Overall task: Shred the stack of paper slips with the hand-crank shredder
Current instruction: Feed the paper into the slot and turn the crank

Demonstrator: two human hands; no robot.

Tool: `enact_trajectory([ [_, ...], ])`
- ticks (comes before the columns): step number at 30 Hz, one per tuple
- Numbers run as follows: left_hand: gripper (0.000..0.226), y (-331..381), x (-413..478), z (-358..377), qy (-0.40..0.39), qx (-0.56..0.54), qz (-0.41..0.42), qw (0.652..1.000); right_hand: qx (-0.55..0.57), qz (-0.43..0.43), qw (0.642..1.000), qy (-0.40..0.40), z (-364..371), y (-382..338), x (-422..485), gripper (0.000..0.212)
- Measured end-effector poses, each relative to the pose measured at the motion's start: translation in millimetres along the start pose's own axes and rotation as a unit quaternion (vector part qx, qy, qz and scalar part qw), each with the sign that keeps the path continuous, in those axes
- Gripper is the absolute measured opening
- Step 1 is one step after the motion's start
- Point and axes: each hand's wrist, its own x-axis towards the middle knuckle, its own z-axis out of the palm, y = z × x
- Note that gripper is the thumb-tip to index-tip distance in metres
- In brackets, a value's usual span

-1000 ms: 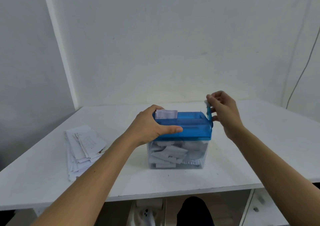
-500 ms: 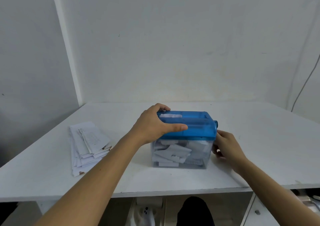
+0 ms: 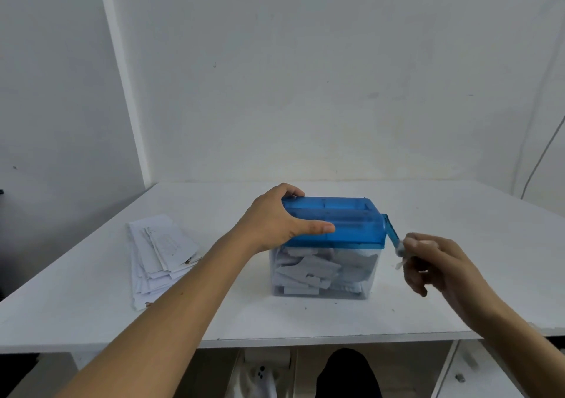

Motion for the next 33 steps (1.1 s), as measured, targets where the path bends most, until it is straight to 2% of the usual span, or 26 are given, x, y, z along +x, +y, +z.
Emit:
enact_trajectory([
  [4, 0.095, 0.3, -1.1, -0.5, 0.001, -0.004, 0.002, 1.000, 0.037, -0.034, 0.998, 0.036, -1.5, -13.0, 18.5, 0.069],
  [6, 0.095, 0.2, -1.2, -0.6, 0.001, -0.005, 0.006, 1.000, 0.046, -0.044, 0.995, 0.071, 1.0, -19.0, 32.5, 0.061],
  [10, 0.094, -1.1, -1.4, -0.3, 0.003, -0.008, 0.005, 1.000, -0.018, -0.044, 0.987, 0.150, 2.0, -25.6, 67.6, 0.049],
  [14, 0.095, -1.1, -2.0, 0.9, 0.011, -0.011, 0.005, 1.000, -0.043, -0.012, 0.982, 0.184, 0.7, -24.0, 103.2, 0.037],
  [18, 0.095, -1.4, -1.7, 1.9, 0.014, -0.008, 0.008, 1.000, -0.139, 0.088, 0.976, 0.143, 1.3, -7.1, 121.6, 0.040],
  [21, 0.091, -3.3, -1.6, 1.9, 0.020, -0.008, 0.007, 1.000, -0.227, 0.167, 0.957, 0.073, 1.1, 11.0, 117.0, 0.032],
  [24, 0.091, -2.5, -2.0, 2.0, 0.023, -0.009, 0.007, 1.000, -0.250, 0.230, 0.940, -0.010, -3.6, 24.6, 103.2, 0.019],
  [27, 0.090, -3.3, -2.2, 2.3, 0.022, -0.008, 0.008, 1.000, -0.233, 0.274, 0.929, -0.082, -7.6, 28.2, 91.3, 0.025],
  [30, 0.087, -3.4, -2.6, 2.8, 0.023, -0.006, 0.008, 1.000, -0.237, 0.268, 0.931, -0.078, -11.4, 25.6, 88.5, 0.026],
  [33, 0.092, -1.9, -3.4, 2.9, 0.020, -0.007, 0.007, 1.000, -0.224, 0.219, 0.950, -0.013, -14.9, 19.2, 96.6, 0.025],
])
